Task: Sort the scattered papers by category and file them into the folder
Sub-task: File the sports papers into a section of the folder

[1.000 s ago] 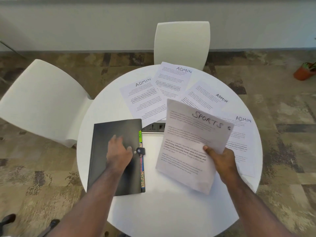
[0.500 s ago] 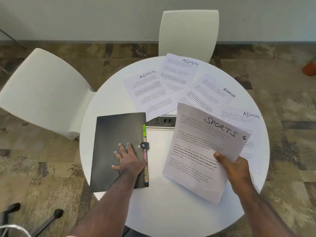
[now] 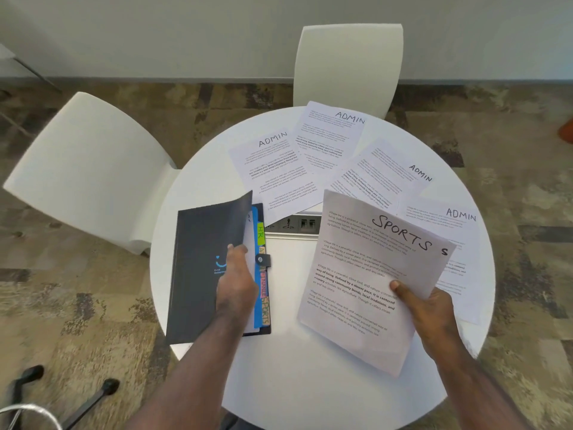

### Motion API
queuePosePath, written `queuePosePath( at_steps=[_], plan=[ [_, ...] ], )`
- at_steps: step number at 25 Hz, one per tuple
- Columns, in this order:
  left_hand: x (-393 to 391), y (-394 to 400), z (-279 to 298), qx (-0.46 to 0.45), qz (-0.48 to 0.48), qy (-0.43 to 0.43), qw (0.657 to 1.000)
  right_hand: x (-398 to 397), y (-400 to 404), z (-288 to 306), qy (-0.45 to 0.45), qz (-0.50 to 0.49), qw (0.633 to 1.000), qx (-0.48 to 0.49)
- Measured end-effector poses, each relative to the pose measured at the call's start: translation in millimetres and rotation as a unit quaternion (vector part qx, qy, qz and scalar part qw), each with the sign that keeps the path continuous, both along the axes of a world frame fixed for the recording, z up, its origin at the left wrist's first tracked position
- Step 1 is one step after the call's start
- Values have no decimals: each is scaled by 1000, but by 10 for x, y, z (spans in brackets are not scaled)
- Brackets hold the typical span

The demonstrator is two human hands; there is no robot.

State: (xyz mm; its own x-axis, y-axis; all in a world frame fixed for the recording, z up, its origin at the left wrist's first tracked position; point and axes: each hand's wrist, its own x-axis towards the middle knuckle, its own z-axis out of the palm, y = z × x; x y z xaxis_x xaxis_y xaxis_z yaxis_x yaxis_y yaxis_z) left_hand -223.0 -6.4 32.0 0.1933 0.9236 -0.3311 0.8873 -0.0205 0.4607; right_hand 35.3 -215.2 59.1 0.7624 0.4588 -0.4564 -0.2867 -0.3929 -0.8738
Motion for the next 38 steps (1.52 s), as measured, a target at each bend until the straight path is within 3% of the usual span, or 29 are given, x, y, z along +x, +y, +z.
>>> queuePosePath(
  at_steps=[3, 8, 12, 16, 23, 26, 29, 31, 38],
  plan=[
    [-137, 84, 149, 32, -25, 9, 999, -19, 43, 9, 1, 5, 1000, 0],
    [-330, 192, 388, 37, 33, -46, 998, -90, 144, 25, 2, 15, 1000, -6],
    [-434, 236, 522, 75, 12, 67, 995, -139, 202, 46, 7, 25, 1000, -2],
    [-479, 247, 602, 76, 15, 109, 991, -162, 252, 92, 10, 31, 999, 4],
    [-515, 198, 584, 133, 13, -8, 991, -194, 372, 198, 24, 49, 998, 25],
    [-528, 271, 548, 87, -28, 53, 994, -213, 400, 191, 24, 51, 998, 27],
    [-494, 326, 590, 29, 17, 72, 997, -226, 406, 172, 22, 53, 998, 23],
    [-476, 311, 622, 55, 21, 65, 996, -229, 400, 157, 18, 57, 998, 19],
    [-456, 258, 625, 56, -12, 163, 985, -185, 363, 110, 18, 61, 998, 9]
  ],
)
